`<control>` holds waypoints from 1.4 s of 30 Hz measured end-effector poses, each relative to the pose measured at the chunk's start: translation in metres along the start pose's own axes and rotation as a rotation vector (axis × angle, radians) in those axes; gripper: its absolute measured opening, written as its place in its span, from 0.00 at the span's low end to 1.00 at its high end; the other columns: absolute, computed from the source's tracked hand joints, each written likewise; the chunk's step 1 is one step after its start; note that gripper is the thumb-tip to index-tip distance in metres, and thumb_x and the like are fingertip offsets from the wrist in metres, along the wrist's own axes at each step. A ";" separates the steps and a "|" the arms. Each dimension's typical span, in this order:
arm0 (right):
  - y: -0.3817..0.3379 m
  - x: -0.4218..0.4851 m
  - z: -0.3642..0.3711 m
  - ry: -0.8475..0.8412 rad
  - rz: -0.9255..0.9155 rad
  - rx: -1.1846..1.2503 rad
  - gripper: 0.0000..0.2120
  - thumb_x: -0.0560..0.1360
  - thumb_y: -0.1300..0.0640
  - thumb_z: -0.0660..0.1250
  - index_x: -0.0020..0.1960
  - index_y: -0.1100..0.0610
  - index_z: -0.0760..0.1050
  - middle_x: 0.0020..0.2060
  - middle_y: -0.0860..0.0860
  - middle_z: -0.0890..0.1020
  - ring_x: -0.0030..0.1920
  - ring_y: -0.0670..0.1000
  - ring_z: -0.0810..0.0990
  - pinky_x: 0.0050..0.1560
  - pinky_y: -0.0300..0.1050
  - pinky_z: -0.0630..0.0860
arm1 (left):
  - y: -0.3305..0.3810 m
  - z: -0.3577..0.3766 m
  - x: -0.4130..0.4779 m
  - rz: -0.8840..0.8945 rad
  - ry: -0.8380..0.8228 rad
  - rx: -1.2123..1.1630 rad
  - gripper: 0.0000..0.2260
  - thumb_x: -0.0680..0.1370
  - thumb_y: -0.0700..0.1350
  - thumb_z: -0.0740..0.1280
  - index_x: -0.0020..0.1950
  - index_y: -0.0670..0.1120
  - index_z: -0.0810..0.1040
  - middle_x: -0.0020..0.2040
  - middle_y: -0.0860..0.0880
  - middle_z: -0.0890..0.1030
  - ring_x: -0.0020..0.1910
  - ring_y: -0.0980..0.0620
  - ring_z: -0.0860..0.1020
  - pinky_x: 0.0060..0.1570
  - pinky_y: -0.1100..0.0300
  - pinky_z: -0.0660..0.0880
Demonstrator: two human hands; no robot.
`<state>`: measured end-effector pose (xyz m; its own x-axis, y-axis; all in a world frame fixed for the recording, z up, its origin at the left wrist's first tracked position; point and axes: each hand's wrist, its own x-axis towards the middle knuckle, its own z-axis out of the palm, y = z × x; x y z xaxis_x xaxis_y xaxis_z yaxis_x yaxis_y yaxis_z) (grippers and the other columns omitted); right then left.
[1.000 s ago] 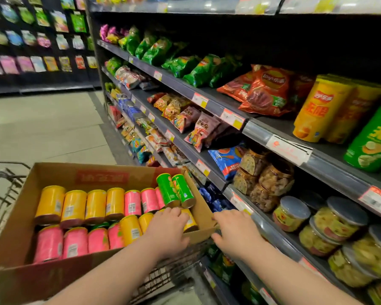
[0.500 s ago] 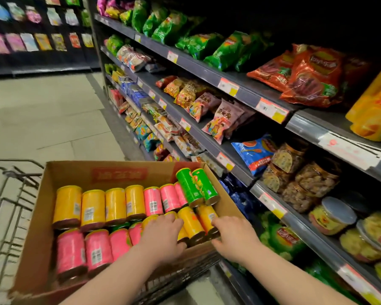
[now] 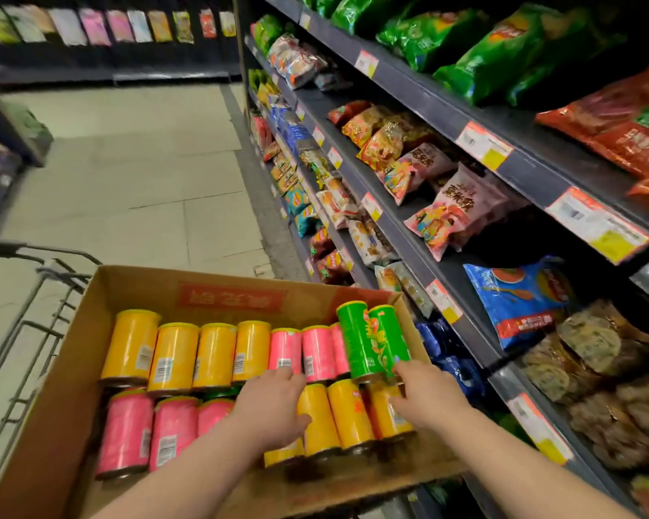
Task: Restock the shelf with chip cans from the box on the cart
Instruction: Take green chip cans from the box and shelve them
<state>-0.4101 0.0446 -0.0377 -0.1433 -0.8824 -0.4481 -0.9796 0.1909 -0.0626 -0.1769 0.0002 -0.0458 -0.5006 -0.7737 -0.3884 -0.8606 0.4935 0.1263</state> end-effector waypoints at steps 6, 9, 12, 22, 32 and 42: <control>0.027 0.054 0.003 -0.117 -0.001 0.022 0.27 0.76 0.46 0.62 0.72 0.52 0.62 0.67 0.52 0.70 0.66 0.56 0.70 0.62 0.53 0.69 | 0.022 -0.001 0.056 -0.017 -0.065 -0.031 0.27 0.75 0.59 0.63 0.72 0.51 0.65 0.67 0.48 0.71 0.64 0.46 0.71 0.59 0.52 0.71; 0.039 0.077 0.012 -0.161 0.008 0.066 0.27 0.76 0.47 0.62 0.71 0.52 0.61 0.68 0.52 0.68 0.66 0.57 0.70 0.61 0.52 0.69 | 0.030 0.004 0.083 -0.043 -0.096 -0.082 0.28 0.75 0.57 0.64 0.72 0.50 0.64 0.67 0.47 0.70 0.65 0.46 0.71 0.58 0.51 0.72; 0.045 0.099 0.019 -0.171 0.016 0.178 0.29 0.76 0.50 0.63 0.73 0.54 0.58 0.69 0.53 0.66 0.67 0.57 0.69 0.62 0.52 0.70 | 0.038 0.012 0.107 -0.067 -0.127 -0.181 0.32 0.75 0.58 0.65 0.75 0.50 0.59 0.70 0.47 0.68 0.65 0.45 0.71 0.60 0.51 0.72; 0.045 0.141 0.040 -0.090 0.127 0.418 0.36 0.72 0.47 0.68 0.74 0.56 0.55 0.65 0.55 0.68 0.63 0.57 0.71 0.61 0.53 0.72 | 0.058 0.035 0.164 -0.342 -0.121 -0.935 0.35 0.70 0.46 0.74 0.73 0.46 0.61 0.65 0.45 0.74 0.61 0.46 0.75 0.60 0.51 0.74; 0.041 0.151 0.064 -0.178 0.332 0.828 0.45 0.68 0.43 0.73 0.74 0.51 0.49 0.63 0.53 0.73 0.57 0.56 0.77 0.54 0.49 0.74 | 0.059 0.053 0.177 -0.582 -0.197 -1.234 0.33 0.66 0.53 0.77 0.66 0.46 0.69 0.58 0.45 0.79 0.52 0.47 0.80 0.55 0.48 0.78; 0.038 0.139 0.062 -0.157 0.396 0.965 0.38 0.65 0.47 0.75 0.68 0.51 0.60 0.57 0.52 0.77 0.51 0.54 0.79 0.53 0.51 0.77 | 0.058 0.045 0.157 -0.570 -0.164 -1.372 0.23 0.72 0.46 0.73 0.63 0.47 0.68 0.55 0.46 0.79 0.51 0.48 0.80 0.53 0.52 0.79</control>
<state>-0.4588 -0.0434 -0.1578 -0.3409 -0.6299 -0.6979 -0.3294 0.7753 -0.5388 -0.3010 -0.0752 -0.1409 -0.1403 -0.6309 -0.7631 -0.3942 -0.6714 0.6276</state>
